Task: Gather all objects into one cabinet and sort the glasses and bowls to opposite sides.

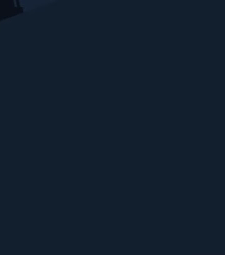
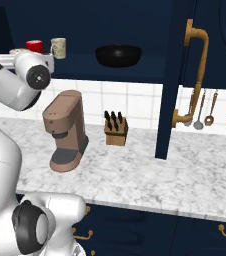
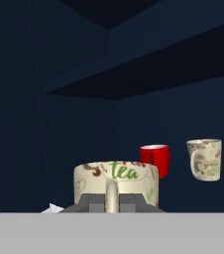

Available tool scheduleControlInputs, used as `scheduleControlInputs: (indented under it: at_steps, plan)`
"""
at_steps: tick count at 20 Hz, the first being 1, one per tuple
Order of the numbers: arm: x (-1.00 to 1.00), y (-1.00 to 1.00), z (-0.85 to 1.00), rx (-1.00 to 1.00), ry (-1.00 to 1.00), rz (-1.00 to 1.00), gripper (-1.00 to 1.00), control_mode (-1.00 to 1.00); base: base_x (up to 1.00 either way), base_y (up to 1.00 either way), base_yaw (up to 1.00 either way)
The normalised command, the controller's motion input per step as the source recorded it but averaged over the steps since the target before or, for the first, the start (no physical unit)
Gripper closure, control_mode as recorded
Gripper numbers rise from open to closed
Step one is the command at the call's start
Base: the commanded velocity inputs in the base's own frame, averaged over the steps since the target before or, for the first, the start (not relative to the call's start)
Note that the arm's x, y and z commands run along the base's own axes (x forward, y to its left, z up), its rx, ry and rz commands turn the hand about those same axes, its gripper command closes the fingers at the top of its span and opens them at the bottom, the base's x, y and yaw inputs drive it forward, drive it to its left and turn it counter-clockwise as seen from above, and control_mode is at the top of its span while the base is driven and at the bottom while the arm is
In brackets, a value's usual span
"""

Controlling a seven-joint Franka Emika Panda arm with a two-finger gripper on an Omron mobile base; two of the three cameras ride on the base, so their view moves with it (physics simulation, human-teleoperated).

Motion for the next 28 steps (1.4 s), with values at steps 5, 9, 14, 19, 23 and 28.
scheduleControlInputs:
  at_steps: [5, 9, 14, 19, 23, 28]
  plan:
    - [0.56, 0.44, 0.05, 0.01, -0.07, -0.05, 1.0, -1.0, 0.0, 0.0, 0.0]
    - [0.51, 0.19, 0.12, 0.01, 0.0, -0.01, 1.0, -1.0, 0.0, 0.0, 0.0]
    - [0.45, 0.08, -0.03, 0.0, 0.02, 0.0, 1.0, -1.0, 0.0, 0.0, 0.0]
    - [0.21, 0.0, -0.18, 0.0, 0.0, 0.0, 1.0, -1.0, 0.0, 0.0, 0.0]
    - [0.0, 0.0, -0.3, 0.0, 0.0, 0.0, 1.0, -1.0, 0.0, 0.0, 0.0]
    - [0.0, 0.0, -0.09, 0.0, 0.0, -0.01, 1.0, -1.0, 0.0, 0.0, 0.0]
